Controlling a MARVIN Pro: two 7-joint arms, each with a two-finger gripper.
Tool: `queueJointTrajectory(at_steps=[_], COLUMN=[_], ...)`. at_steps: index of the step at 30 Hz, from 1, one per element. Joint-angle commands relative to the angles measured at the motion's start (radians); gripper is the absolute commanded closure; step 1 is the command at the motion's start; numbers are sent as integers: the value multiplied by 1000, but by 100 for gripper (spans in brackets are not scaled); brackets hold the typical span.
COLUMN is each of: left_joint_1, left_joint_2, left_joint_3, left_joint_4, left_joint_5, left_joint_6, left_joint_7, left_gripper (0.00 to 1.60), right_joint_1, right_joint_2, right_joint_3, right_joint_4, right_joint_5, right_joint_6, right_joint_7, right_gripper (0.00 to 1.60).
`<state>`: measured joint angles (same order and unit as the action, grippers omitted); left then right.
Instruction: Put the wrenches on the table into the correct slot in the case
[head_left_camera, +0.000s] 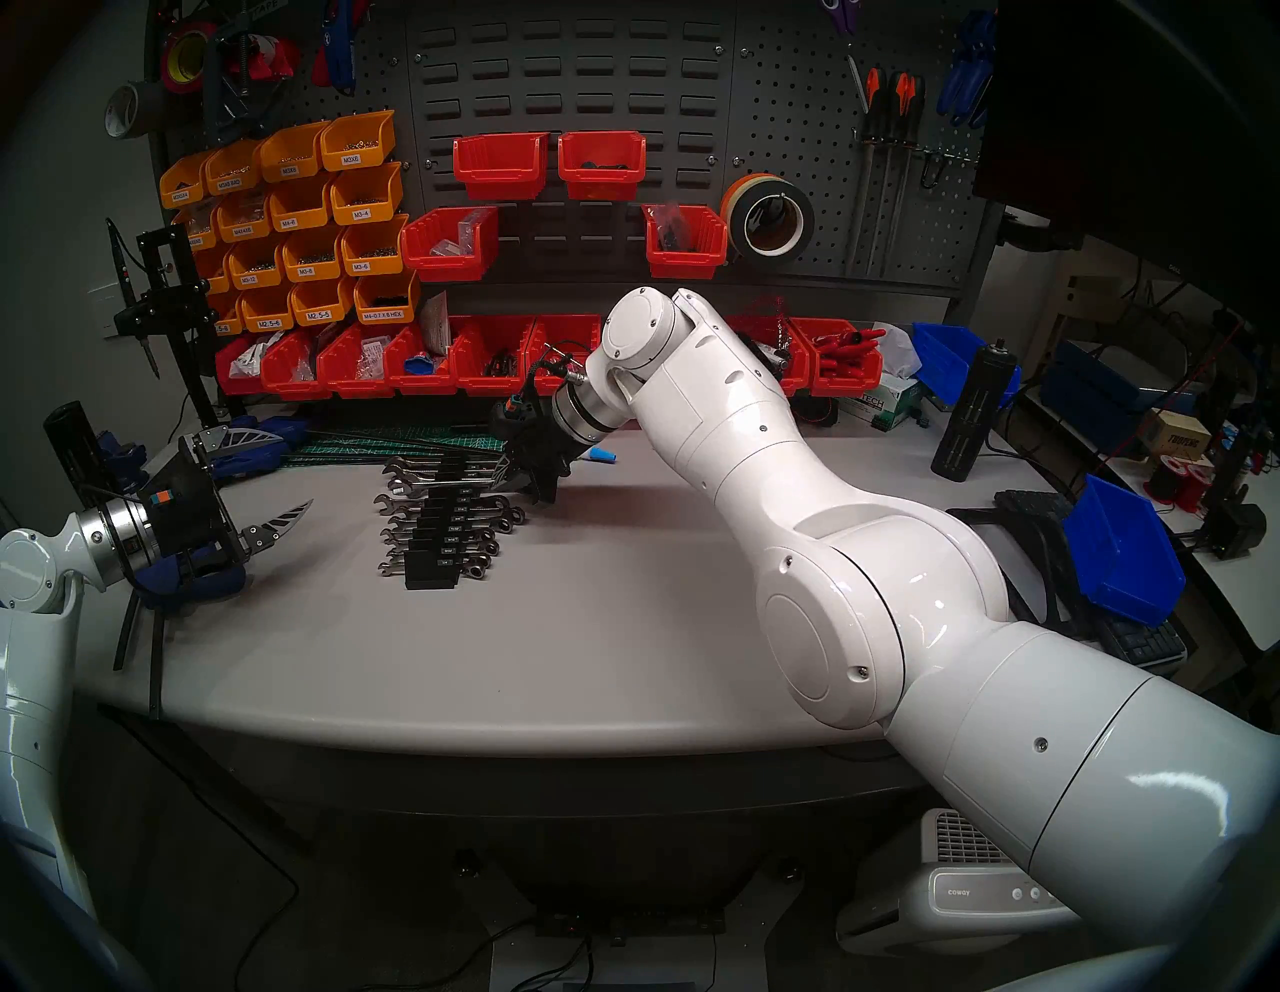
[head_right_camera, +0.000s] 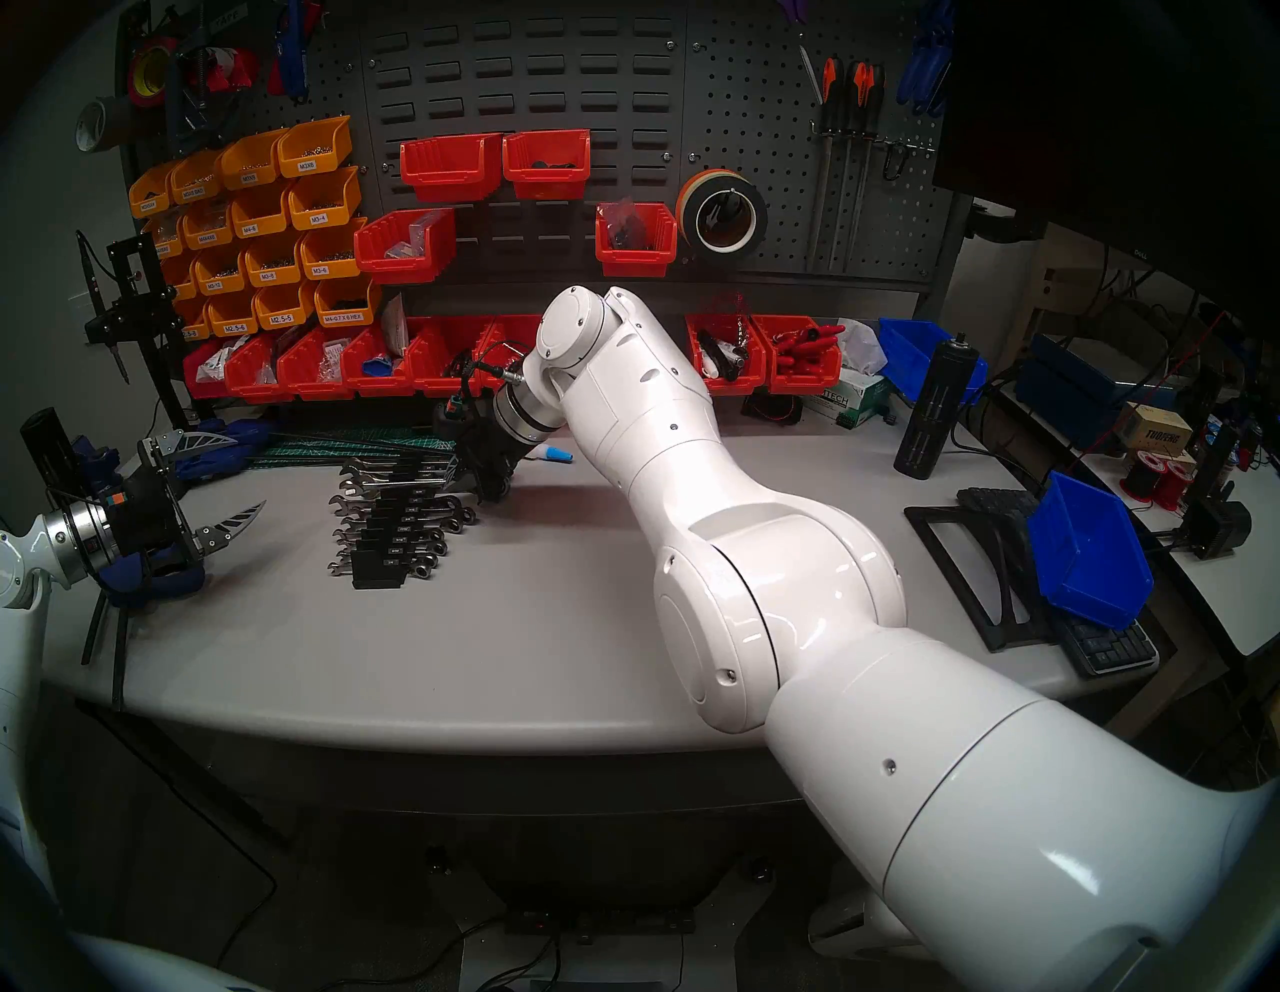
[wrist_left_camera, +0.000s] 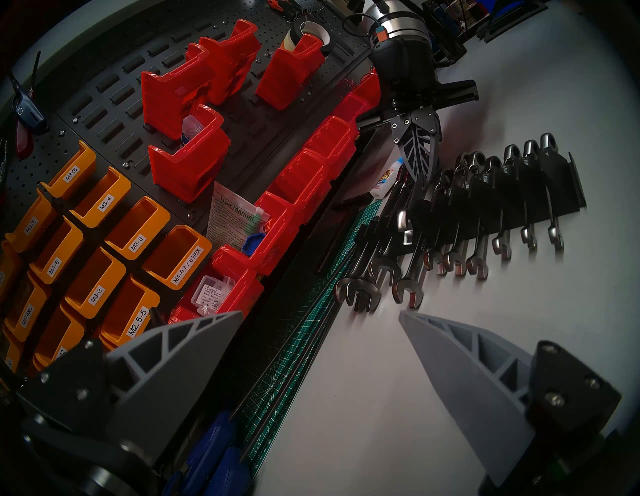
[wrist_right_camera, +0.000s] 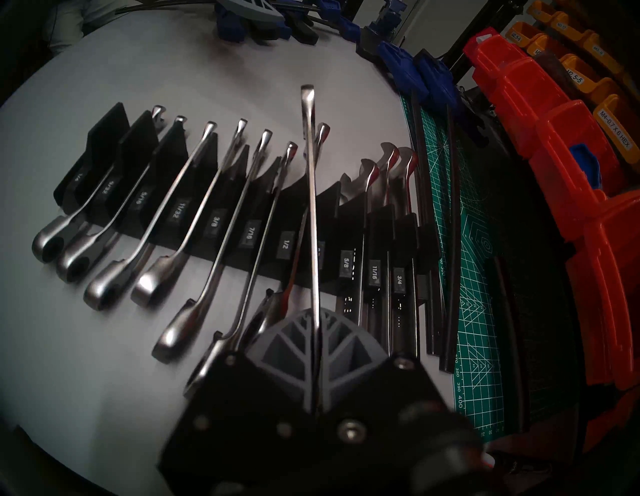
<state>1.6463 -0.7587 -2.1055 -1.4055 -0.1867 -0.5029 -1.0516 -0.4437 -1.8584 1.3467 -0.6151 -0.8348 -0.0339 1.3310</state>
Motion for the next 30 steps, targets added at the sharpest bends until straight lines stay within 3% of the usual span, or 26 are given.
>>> queueJointTrajectory(at_steps=[1,23,30], left_joint_1=[-21,-21,-21], left_joint_2=[13,13,13], left_joint_3=[-19,-19,-19], left_joint_4=[-13,-13,-13], left_joint_5=[-15,-15,-15], left_joint_6=[3,3,3], left_joint_7=[6,6,6], left_gripper=[0,0,0], right_joint_1=[30,15,-12], right_joint_2=[-6,-2,1], right_joint_3=[-4,-4,13], right_joint_4=[-18,-17,-55], right_joint_5=[-3,-2,13], right_joint_6=[4,16,3], right_joint_7=[9,7,-12], right_gripper=[160,160,160])
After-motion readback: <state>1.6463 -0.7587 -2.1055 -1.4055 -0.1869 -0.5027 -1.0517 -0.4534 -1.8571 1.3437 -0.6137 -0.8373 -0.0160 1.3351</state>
